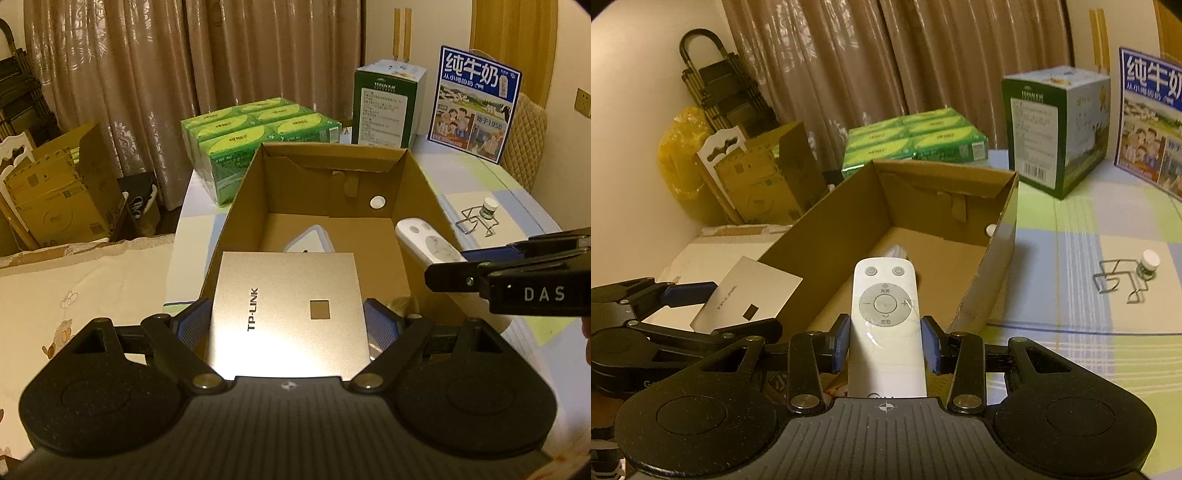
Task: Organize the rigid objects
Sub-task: 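Carry the TP-LINK device and the remote over the cardboard box with both tools, then open the left tool to drop the TP-LINK device while the right tool releases the remote, then move both open tools away from the box back over the table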
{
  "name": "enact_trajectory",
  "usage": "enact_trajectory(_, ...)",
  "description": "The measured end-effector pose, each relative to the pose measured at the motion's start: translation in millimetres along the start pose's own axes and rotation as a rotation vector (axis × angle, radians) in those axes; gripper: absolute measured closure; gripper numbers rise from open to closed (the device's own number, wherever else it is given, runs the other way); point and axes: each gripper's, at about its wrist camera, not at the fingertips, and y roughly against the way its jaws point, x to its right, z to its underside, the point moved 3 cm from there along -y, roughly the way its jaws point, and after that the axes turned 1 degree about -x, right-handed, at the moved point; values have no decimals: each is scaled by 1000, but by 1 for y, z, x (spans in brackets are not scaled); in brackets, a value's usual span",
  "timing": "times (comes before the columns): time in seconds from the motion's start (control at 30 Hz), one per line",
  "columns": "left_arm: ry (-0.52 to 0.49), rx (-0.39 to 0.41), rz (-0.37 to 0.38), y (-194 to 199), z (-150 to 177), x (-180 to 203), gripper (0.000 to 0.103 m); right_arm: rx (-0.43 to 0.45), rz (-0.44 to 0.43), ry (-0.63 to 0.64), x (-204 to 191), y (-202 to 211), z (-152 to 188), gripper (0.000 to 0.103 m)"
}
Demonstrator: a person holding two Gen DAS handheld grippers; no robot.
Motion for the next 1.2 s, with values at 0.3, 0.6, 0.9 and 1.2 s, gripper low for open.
enact_trajectory(0.3,-31,-23,17,-19,0,2,18,-3,1,-9,4,-14,-5,65)
enact_trajectory(0.6,-40,-32,-1,-23,5,1,17,-9,-14,-11,-1,-19,-3,65)
enact_trajectory(0.9,-14,6,-26,0,6,-8,17,-15,-40,-21,-6,-19,-1,65)
enact_trajectory(1.2,14,34,-29,24,9,-6,17,54,-69,-32,-7,5,-6,53)
